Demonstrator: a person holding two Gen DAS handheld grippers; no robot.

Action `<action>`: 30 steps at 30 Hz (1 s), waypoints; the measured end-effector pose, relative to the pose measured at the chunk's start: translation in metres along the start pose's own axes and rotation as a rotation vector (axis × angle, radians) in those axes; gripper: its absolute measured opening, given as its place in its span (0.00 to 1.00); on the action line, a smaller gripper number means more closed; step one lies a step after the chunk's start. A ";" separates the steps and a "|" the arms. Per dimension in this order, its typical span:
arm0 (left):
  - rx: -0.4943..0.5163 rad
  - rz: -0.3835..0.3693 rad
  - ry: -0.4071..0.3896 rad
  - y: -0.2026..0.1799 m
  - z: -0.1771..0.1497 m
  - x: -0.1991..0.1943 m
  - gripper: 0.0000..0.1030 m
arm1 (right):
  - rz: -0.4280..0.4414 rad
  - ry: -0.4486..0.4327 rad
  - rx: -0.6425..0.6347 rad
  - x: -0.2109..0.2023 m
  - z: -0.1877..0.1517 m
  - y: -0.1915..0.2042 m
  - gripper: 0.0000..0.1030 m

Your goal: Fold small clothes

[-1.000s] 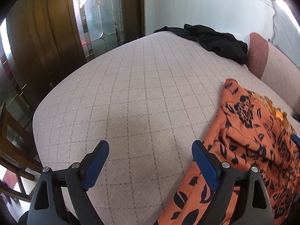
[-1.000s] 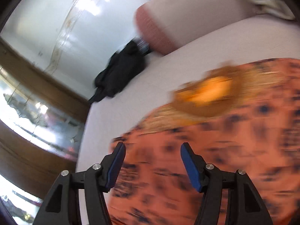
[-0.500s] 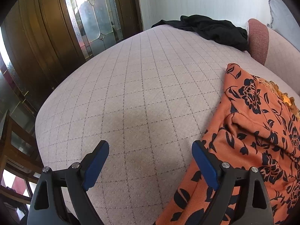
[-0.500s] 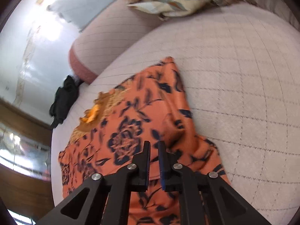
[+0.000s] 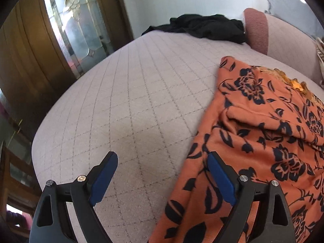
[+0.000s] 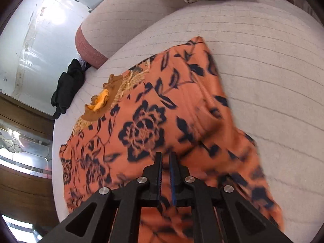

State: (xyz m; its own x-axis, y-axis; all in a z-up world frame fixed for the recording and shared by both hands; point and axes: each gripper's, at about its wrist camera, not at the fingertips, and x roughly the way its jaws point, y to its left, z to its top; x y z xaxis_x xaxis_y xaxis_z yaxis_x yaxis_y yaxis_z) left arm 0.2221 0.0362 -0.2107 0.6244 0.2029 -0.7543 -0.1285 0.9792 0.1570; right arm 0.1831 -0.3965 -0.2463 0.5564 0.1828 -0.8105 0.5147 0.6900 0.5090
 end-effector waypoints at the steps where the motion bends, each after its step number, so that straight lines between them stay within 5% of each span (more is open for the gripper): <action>1: 0.003 -0.010 -0.009 -0.001 0.000 -0.002 0.88 | 0.004 -0.004 -0.012 -0.011 -0.004 -0.003 0.10; 5: 0.014 -0.043 -0.035 -0.003 0.000 -0.011 0.87 | 0.024 -0.034 -0.049 -0.062 -0.029 -0.023 0.13; 6: 0.015 -0.048 -0.040 -0.003 0.000 -0.012 0.87 | 0.021 -0.043 -0.051 -0.074 -0.037 -0.032 0.23; 9: 0.012 -0.066 -0.054 0.001 0.001 -0.015 0.88 | 0.020 -0.089 -0.039 -0.106 -0.060 -0.050 0.78; 14: 0.025 -0.084 -0.047 0.022 -0.014 -0.028 0.88 | 0.071 -0.124 -0.012 -0.145 -0.097 -0.082 0.79; 21: 0.041 -0.103 -0.048 0.064 -0.038 -0.055 0.87 | 0.131 -0.118 0.058 -0.147 -0.132 -0.109 0.79; 30: 0.023 -0.197 0.085 0.098 -0.089 -0.078 0.87 | 0.210 -0.115 0.011 -0.144 -0.148 -0.099 0.79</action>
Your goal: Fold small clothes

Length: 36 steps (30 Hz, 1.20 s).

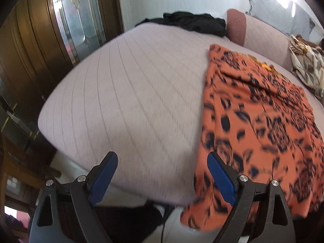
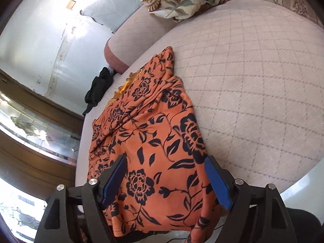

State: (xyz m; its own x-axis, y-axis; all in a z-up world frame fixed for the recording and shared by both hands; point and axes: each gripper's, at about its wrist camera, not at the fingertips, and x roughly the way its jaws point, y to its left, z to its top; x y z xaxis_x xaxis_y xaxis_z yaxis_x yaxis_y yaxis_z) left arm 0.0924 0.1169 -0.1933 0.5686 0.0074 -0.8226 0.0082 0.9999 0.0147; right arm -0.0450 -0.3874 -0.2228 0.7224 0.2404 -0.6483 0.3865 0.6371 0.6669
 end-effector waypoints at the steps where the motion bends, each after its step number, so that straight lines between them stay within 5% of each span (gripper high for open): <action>1: -0.001 -0.010 0.010 0.002 -0.005 -0.002 0.87 | 0.007 0.000 0.004 -0.001 -0.001 -0.001 0.79; 8: 0.010 -0.130 0.096 -0.003 -0.030 -0.008 0.70 | 0.059 -0.014 0.025 -0.009 -0.005 -0.002 0.79; 20: 0.013 -0.268 0.197 -0.015 -0.035 0.011 0.68 | 0.039 0.002 0.022 -0.012 -0.019 -0.004 0.79; 21: 0.010 -0.269 0.203 -0.016 -0.035 0.014 0.65 | 0.039 0.005 0.025 -0.011 -0.020 -0.004 0.79; 23: 0.016 -0.283 0.216 -0.017 -0.035 0.016 0.37 | 0.032 0.012 0.025 -0.011 -0.022 -0.003 0.79; 24: 0.020 -0.290 0.224 -0.017 -0.034 0.018 0.35 | 0.024 0.017 0.024 -0.010 -0.022 -0.003 0.79; 36: 0.024 -0.354 0.265 -0.024 -0.030 0.028 0.46 | -0.167 0.106 0.019 -0.002 -0.031 -0.003 0.78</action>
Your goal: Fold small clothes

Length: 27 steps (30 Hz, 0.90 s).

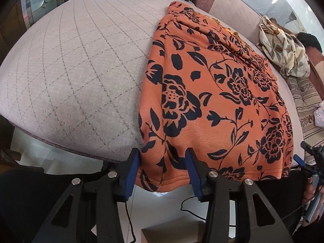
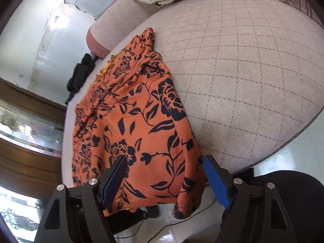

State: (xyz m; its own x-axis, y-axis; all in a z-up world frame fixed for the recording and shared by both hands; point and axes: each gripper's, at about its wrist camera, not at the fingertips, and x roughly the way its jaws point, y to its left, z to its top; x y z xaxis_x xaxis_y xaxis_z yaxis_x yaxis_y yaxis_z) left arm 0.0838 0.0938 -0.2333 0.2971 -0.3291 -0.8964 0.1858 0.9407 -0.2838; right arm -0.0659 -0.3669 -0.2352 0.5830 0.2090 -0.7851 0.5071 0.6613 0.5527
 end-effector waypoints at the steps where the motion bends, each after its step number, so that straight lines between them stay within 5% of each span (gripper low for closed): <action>1: 0.000 -0.004 0.004 0.000 0.000 0.001 0.46 | -0.017 0.002 -0.011 0.001 -0.001 0.001 0.78; 4: -0.004 -0.014 0.010 0.000 0.001 0.003 0.45 | -0.072 0.021 -0.029 0.010 -0.002 0.004 0.78; 8: -0.007 -0.008 0.016 0.005 0.000 0.003 0.25 | -0.114 0.084 -0.041 0.028 -0.006 0.006 0.77; 12: -0.019 -0.017 0.020 0.010 0.001 0.003 0.22 | -0.198 0.118 -0.082 0.043 -0.015 0.012 0.73; 13: -0.018 -0.013 0.025 0.010 0.001 0.004 0.23 | -0.212 0.119 -0.092 0.044 -0.016 0.014 0.73; 16: -0.016 -0.016 0.067 0.009 0.001 0.010 0.49 | -0.250 0.139 -0.110 0.049 -0.020 0.018 0.72; 19: 0.011 -0.003 0.079 0.004 -0.003 0.014 0.50 | -0.290 0.169 -0.139 0.055 -0.026 0.021 0.69; 21: 0.020 0.011 0.087 0.003 -0.004 0.016 0.33 | -0.302 0.167 -0.152 0.055 -0.033 0.023 0.60; 23: 0.018 0.001 0.098 0.004 -0.003 0.016 0.18 | -0.293 0.179 -0.165 0.054 -0.036 0.024 0.40; 26: 0.027 -0.019 0.116 0.004 0.001 0.014 0.10 | -0.277 0.199 -0.199 0.047 -0.041 0.027 0.12; 27: 0.032 -0.028 0.117 0.003 0.004 0.012 0.09 | -0.260 0.210 -0.202 0.043 -0.040 0.027 0.11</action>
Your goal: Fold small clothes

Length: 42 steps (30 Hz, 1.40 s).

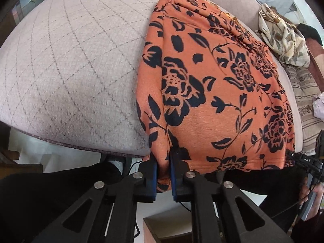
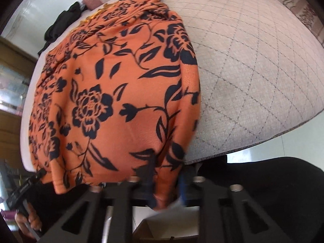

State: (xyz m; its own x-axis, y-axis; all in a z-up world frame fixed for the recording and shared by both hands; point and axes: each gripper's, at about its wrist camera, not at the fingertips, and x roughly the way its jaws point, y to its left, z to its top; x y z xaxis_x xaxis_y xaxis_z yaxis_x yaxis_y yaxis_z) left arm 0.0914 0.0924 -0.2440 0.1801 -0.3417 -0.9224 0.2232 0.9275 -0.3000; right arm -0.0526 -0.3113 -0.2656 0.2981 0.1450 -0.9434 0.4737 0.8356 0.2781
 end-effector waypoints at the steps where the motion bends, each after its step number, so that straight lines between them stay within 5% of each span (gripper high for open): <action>1: 0.005 -0.010 0.000 -0.002 0.004 -0.002 0.09 | 0.020 0.005 0.000 -0.004 0.001 -0.002 0.10; 9: 0.088 -0.135 -0.101 -0.013 0.062 -0.067 0.09 | 0.344 -0.094 0.063 -0.071 0.043 -0.013 0.08; 16: 0.135 -0.154 -0.205 -0.042 0.185 -0.104 0.09 | 0.497 -0.308 0.131 -0.129 0.136 -0.017 0.07; 21: 0.106 -0.116 -0.225 -0.052 0.280 -0.077 0.09 | 0.515 -0.433 0.190 -0.129 0.235 -0.008 0.07; 26: 0.005 -0.053 -0.183 -0.047 0.351 0.012 0.11 | 0.484 -0.406 0.293 -0.057 0.325 -0.007 0.10; 29: -0.032 0.009 -0.155 -0.037 0.362 0.057 0.12 | 0.457 -0.318 0.402 0.004 0.352 -0.018 0.13; 31: -0.066 -0.031 -0.184 -0.029 0.362 0.066 0.13 | 0.455 -0.257 0.471 0.040 0.356 -0.029 0.14; 36: -0.193 -0.182 -0.421 -0.002 0.352 0.022 0.36 | 0.535 -0.360 0.502 0.042 0.338 -0.051 0.22; 37: -0.232 -0.188 -0.481 0.003 0.347 0.008 0.50 | 0.514 -0.404 0.498 0.032 0.335 -0.055 0.35; 38: -0.260 -0.185 -0.521 0.005 0.342 -0.001 0.60 | 0.495 -0.450 0.504 0.022 0.330 -0.059 0.64; 39: -0.287 -0.161 -0.553 0.006 0.332 -0.014 0.62 | 0.497 -0.495 0.521 0.010 0.326 -0.064 0.76; 42: -0.298 -0.106 -0.538 -0.007 0.303 -0.030 0.62 | 0.482 -0.612 0.484 -0.027 0.311 -0.055 0.79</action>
State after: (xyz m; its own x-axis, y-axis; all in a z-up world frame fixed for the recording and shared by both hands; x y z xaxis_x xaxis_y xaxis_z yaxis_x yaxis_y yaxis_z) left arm 0.3749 0.0502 -0.1406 0.6466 -0.3911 -0.6550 0.0038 0.8602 -0.5099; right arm 0.1713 -0.5261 -0.1990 0.8753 -0.0007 -0.4836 0.4383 0.4240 0.7925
